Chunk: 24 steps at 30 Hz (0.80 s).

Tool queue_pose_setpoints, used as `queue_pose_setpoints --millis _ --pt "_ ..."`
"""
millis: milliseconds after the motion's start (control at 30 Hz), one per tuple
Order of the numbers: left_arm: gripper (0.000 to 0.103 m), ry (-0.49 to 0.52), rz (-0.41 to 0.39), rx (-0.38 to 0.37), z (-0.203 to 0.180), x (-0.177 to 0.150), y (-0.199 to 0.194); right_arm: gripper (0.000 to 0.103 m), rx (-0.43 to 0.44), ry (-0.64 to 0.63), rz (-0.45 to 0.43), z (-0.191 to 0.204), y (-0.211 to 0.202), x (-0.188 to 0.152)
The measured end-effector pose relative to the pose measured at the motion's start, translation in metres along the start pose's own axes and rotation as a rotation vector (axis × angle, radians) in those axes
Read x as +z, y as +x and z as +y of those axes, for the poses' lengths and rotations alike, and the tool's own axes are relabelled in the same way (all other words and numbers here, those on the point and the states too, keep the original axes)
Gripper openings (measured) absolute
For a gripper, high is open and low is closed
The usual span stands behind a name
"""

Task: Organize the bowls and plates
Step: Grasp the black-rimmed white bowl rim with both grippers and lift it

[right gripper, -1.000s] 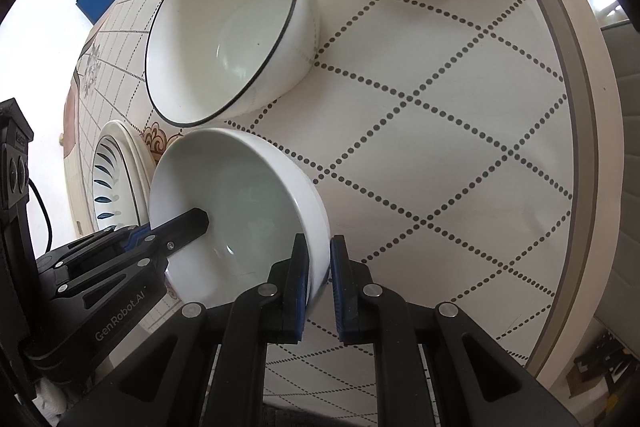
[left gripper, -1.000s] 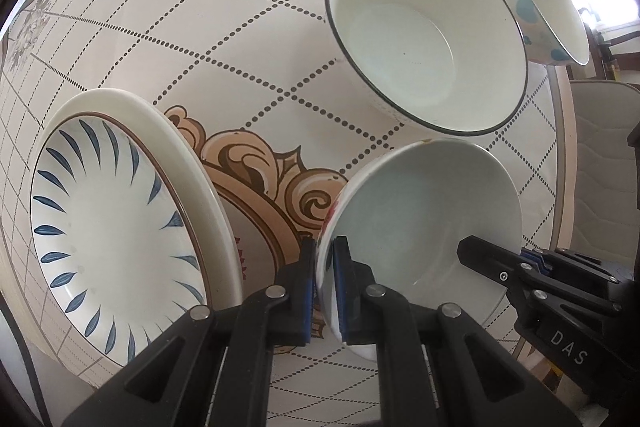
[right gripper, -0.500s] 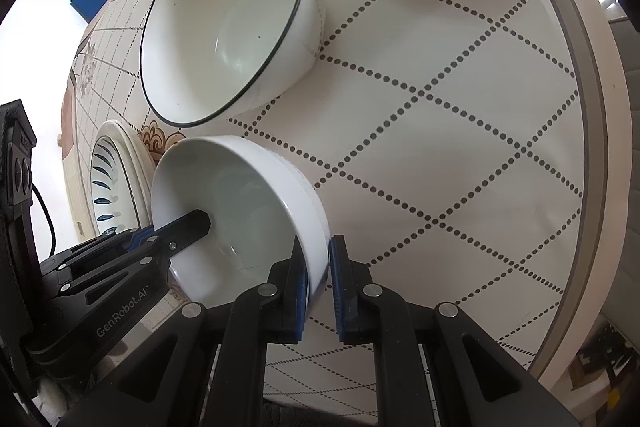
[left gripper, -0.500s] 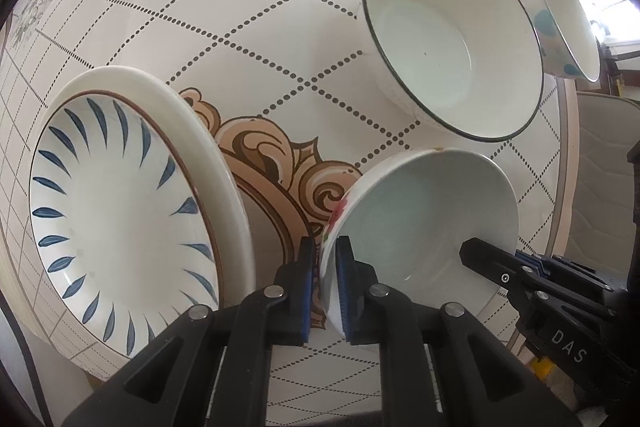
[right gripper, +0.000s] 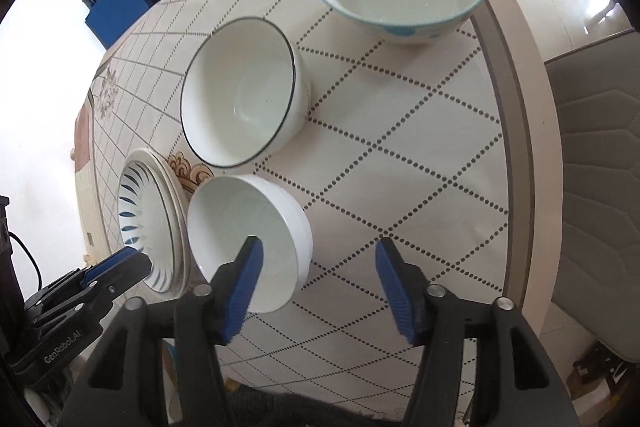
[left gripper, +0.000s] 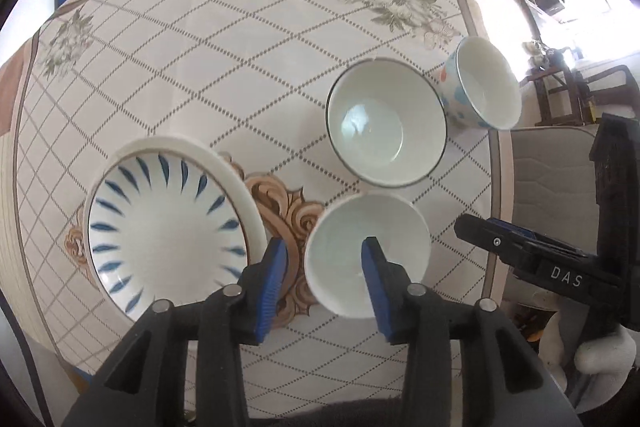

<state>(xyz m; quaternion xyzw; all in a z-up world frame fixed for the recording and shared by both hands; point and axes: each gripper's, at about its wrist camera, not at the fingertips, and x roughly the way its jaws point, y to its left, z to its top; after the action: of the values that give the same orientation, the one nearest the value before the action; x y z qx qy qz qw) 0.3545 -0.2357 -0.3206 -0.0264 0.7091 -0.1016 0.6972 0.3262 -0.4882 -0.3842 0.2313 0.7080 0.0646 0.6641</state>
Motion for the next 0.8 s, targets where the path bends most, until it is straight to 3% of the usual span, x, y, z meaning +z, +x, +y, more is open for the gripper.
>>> queue_pose_setpoints --millis 233,567,667,800 --pt "0.041 0.047 0.080 -0.030 0.004 0.075 0.038 0.071 0.026 0.054 -0.015 0.006 0.009 0.054" --pt "0.041 0.154 0.173 0.057 -0.014 0.108 0.081 0.069 0.028 0.097 -0.005 0.017 0.046 0.091" --pt "0.039 0.179 0.168 0.076 -0.018 0.110 0.087 0.061 0.021 0.096 0.003 0.019 0.051 0.096" --pt "0.023 0.186 0.180 0.071 -0.022 0.111 0.093 0.044 0.001 0.081 0.003 0.027 0.057 0.099"
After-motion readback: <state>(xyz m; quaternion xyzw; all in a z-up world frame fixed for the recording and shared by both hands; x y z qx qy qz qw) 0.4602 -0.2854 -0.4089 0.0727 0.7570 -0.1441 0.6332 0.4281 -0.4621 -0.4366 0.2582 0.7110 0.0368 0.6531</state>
